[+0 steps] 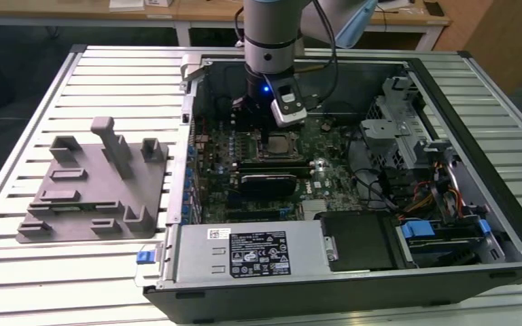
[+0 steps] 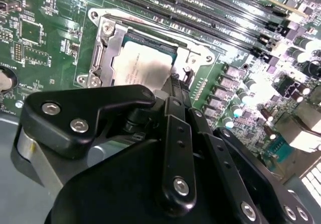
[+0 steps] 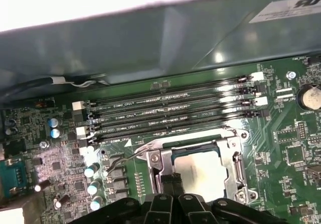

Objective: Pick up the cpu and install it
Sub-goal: 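Close the cpu cover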

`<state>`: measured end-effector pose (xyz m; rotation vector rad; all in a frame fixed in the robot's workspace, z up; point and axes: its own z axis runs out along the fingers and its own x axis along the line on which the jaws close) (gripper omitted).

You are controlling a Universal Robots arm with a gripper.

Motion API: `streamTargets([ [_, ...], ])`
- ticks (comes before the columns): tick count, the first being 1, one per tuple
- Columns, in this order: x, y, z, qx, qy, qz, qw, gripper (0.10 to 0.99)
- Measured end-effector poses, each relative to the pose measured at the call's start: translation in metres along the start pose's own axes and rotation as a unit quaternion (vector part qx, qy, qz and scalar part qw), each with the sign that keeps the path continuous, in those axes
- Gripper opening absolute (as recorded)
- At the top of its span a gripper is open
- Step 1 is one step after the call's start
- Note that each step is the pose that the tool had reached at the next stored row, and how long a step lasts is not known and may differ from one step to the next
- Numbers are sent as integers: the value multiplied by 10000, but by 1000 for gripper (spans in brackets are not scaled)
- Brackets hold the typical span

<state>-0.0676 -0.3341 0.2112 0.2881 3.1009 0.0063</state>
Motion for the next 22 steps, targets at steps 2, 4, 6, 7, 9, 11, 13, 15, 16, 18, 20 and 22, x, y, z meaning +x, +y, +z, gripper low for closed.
streamTargets([
  [2,-1,0,-31,0,0,0,10000,110],
  [4,-2,1,-61,0,0,0,10000,110],
  [6,-2,1,-64,-1,0,0,10000,110],
  [7,-2,1,-64,-2,-1,0,10000,110],
  [9,-32,6,-64,0,1,0,10000,110],
  [11,-99,19,-62,0,1,0,10000,110],
  [13,-174,33,-60,0,1,0,10000,110],
  [15,-225,42,-59,0,2,-1,10000,110],
  [16,-226,42,-59,0,2,0,10000,110],
  [18,-227,43,-79,0,2,0,10000,110],
  [20,-228,43,-126,0,1,0,10000,110],
  [22,-230,43,-182,0,-1,0,10000,110],
])
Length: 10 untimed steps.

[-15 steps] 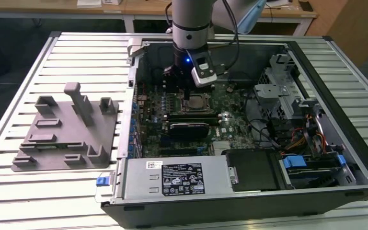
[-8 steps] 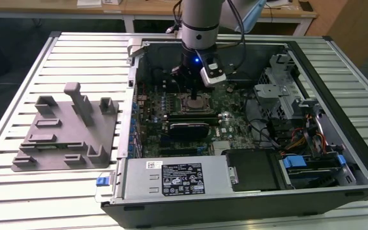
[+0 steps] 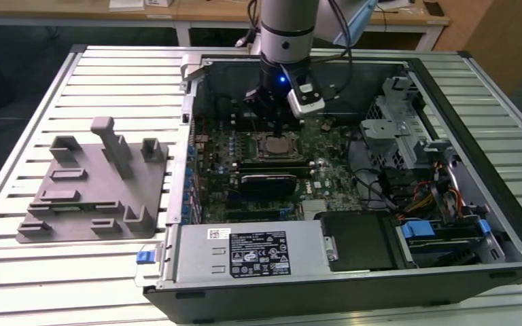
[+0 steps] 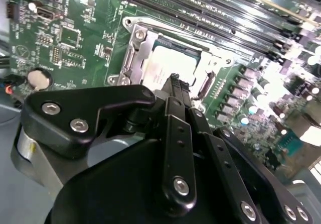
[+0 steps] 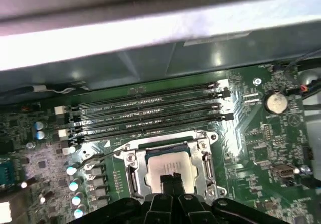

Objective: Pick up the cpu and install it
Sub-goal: 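Close the cpu cover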

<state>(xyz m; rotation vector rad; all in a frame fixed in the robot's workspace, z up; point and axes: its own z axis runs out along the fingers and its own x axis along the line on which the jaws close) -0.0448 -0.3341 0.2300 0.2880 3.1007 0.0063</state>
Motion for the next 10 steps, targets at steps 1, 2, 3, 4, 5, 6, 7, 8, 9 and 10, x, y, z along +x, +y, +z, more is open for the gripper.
streamTargets([
  [1,-1,0,-28,0,-1,0,10000,110],
  [2,-1,0,-51,-1,-3,0,10000,110],
  [3,-2,0,-64,0,-3,0,10000,110],
  [4,-2,1,-67,-1,-4,0,10000,110],
  [5,-2,1,-67,-1,-4,0,10000,110],
  [6,-2,1,-66,-1,-4,0,10000,110],
  [7,-2,1,-67,-1,-4,0,10000,110],
  [8,-2,-2,-67,-4,-4,0,10000,110],
  [9,-2,-2,-67,-3,-4,0,10000,110],
  [10,-2,-2,-67,-4,-4,0,10000,110],
])
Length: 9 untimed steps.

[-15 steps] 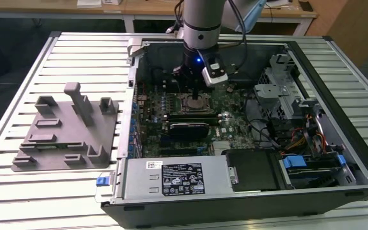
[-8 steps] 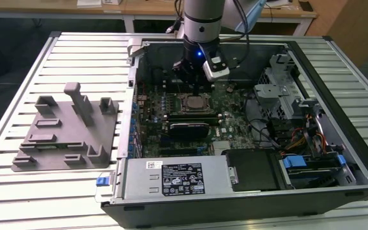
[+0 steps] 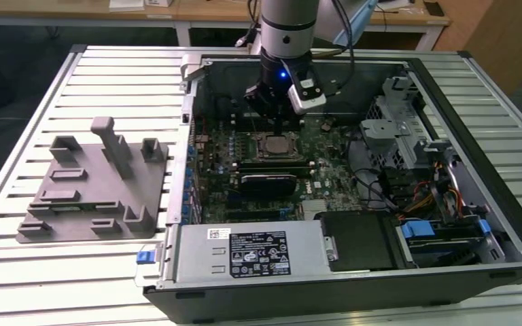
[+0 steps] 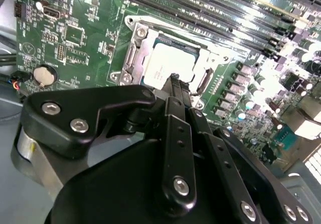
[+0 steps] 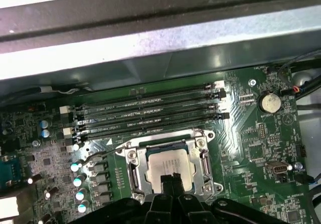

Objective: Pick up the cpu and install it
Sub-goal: 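Close the cpu cover, then install the first cpu locking lever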

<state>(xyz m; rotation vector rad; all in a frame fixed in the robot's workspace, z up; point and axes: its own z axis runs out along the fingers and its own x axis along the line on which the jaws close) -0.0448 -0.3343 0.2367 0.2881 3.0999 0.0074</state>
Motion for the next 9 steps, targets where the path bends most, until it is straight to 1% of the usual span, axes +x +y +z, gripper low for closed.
streamTargets([
  [9,0,0,0,0,1,0,10000,110],
])
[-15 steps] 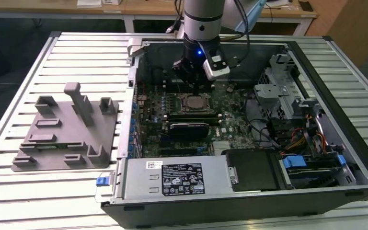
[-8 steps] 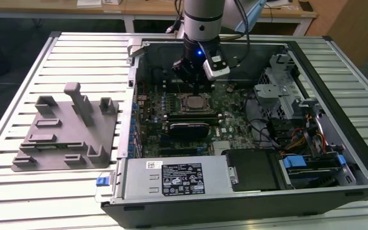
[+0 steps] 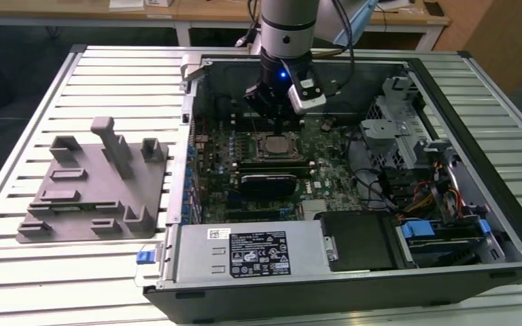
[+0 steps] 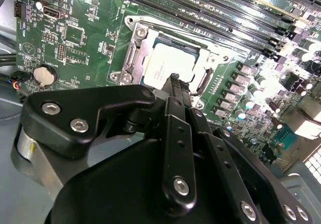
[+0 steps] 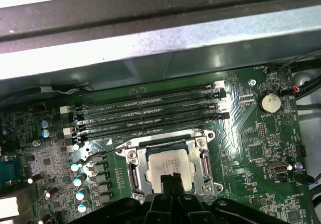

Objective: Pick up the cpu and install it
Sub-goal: 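Install the first cpu locking lever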

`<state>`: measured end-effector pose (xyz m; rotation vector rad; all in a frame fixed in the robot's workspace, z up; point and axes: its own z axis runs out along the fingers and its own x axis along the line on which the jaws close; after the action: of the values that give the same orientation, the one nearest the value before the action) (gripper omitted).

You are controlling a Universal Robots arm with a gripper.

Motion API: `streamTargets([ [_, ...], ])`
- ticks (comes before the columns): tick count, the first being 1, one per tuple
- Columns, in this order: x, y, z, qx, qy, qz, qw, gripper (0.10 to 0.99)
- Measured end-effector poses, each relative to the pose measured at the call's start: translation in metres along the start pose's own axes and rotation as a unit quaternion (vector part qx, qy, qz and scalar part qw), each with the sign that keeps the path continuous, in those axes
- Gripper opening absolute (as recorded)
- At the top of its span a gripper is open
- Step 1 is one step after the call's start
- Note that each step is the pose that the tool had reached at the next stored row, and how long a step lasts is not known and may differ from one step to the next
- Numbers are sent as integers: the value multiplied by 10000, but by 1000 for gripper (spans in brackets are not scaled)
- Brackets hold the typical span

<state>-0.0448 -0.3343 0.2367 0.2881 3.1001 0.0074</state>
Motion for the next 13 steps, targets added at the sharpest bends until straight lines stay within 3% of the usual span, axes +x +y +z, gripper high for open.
streamTargets([
  [13,25,-5,-1,0,1,0,10000,110],
])
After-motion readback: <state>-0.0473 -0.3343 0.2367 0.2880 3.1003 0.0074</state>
